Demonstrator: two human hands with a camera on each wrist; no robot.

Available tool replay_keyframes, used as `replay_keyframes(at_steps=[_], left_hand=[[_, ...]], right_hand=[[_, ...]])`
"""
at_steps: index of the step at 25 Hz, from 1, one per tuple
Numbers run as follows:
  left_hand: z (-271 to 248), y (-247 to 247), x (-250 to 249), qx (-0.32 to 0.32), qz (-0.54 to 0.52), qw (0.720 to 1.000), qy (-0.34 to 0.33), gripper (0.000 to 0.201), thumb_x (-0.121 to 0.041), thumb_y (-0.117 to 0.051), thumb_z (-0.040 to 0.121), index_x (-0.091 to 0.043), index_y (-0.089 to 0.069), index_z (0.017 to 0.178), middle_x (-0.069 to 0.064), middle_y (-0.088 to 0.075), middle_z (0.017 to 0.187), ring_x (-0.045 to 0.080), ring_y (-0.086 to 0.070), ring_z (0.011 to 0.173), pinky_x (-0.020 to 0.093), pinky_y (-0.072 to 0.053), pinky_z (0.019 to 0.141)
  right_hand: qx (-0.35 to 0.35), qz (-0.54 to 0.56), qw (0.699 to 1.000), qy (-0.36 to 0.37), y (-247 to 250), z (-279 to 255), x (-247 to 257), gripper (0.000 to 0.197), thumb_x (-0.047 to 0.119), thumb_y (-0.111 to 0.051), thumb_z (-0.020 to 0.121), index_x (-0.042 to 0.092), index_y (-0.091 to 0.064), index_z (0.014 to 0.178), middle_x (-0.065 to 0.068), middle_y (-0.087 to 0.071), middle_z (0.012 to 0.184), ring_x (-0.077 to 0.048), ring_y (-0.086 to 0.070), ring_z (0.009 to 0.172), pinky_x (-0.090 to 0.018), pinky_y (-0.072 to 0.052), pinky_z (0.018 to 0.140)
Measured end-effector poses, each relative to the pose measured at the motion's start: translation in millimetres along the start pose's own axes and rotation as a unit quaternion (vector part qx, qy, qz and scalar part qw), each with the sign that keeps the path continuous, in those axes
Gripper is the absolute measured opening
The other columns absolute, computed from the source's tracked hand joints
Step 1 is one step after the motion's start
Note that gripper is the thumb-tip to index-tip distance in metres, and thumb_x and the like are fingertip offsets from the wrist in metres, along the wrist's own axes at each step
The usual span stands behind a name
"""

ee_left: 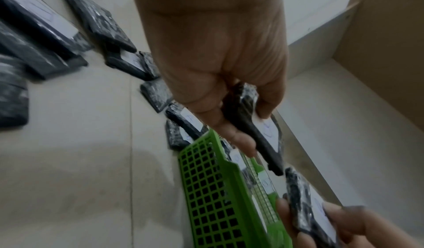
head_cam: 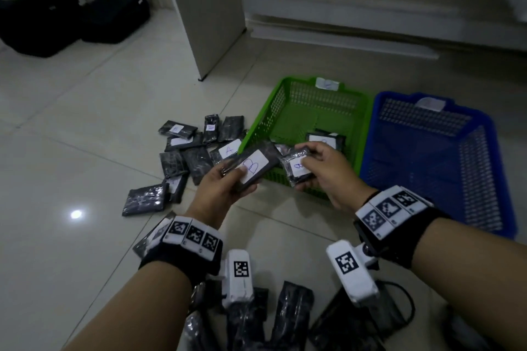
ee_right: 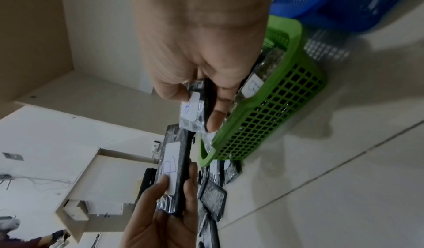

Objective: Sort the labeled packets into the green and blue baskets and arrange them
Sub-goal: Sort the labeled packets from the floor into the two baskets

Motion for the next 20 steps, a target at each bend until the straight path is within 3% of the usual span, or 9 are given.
replay_keyframes(at_steps=[3,5,8,11,13,17,20], left_hand=[[18,-7,-5,-0.052,0.051,0.996,-0.049,0.024,-0.001,-0.061,0.087,-0.007,-0.056,0.11,0.021,-0.064,0.111,0.028,-0.068,0.086,0.035,-0.06,0.071],[32,-11,-18,-0.079,0.1,0.987,-0.095,0.025,-0.004,-0.067,0.084,-0.016,-0.055,0.102,0.013,-0.066,0.104,0.023,-0.067,0.08,0.039,-0.058,0.069],[57,-16,-35,-0.124,0.144,0.971,-0.141,0.03,-0.011,-0.07,0.082,-0.02,-0.049,0.1,-0.002,-0.063,0.091,0.019,-0.064,0.081,0.041,-0.054,0.077],[92,-29,-50,-0.118,0.237,0.949,-0.17,0.025,-0.014,-0.066,0.082,-0.024,-0.049,0.097,-0.001,-0.062,0.092,0.023,-0.064,0.089,0.046,-0.055,0.085],[120,-47,-58,-0.078,0.34,0.92,-0.179,0.023,-0.015,-0.061,0.082,-0.026,-0.052,0.101,0.003,-0.065,0.099,0.023,-0.065,0.089,0.045,-0.056,0.081],[159,-76,-55,0.001,0.518,0.831,-0.201,0.027,-0.01,-0.051,0.09,-0.019,-0.051,0.116,0.01,-0.066,0.105,0.025,-0.063,0.088,0.037,-0.055,0.074],[179,-91,-38,0.074,0.619,0.755,-0.201,0.03,-0.007,-0.05,0.088,-0.016,-0.052,0.117,0.015,-0.065,0.106,0.032,-0.061,0.095,0.036,-0.05,0.08]], right_hand=[[-0.059,0.0,0.998,0.013,34,0,5,0.016,0.004,-0.05,0.095,0.004,-0.055,0.11,-0.008,-0.055,0.087,-0.022,-0.061,0.068,-0.037,-0.06,0.057],[-0.116,-0.01,0.993,0.015,61,4,6,0.014,0.008,-0.054,0.094,0.005,-0.056,0.108,-0.006,-0.055,0.086,-0.02,-0.061,0.07,-0.036,-0.06,0.058],[-0.171,-0.067,0.983,0.024,90,17,11,0.015,0.012,-0.06,0.09,0.009,-0.058,0.105,-0.004,-0.056,0.084,-0.014,-0.057,0.069,-0.034,-0.057,0.057],[-0.189,-0.117,0.975,0.028,100,38,21,0.017,0.014,-0.062,0.09,0.011,-0.057,0.106,-0.001,-0.057,0.084,-0.013,-0.056,0.07,-0.033,-0.055,0.057],[-0.202,-0.137,0.969,0.026,103,55,28,0.017,0.013,-0.062,0.09,0.012,-0.056,0.105,-0.001,-0.055,0.081,-0.014,-0.057,0.068,-0.035,-0.057,0.058],[-0.212,-0.17,0.962,-0.003,99,83,26,0.016,0.011,-0.059,0.09,0.016,-0.057,0.106,-0.004,-0.055,0.08,-0.019,-0.059,0.064,-0.039,-0.059,0.062],[-0.229,-0.192,0.954,-0.002,97,91,19,0.018,0.009,-0.061,0.089,0.017,-0.058,0.104,-0.001,-0.056,0.078,-0.017,-0.06,0.068,-0.038,-0.059,0.063]])
Point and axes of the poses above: each hand's wrist, its own z-axis towards the middle knuckle, its own y-axis out of the back of the hand, x = y × z, the point moved 8 cm from there along z, towards the middle knuckle
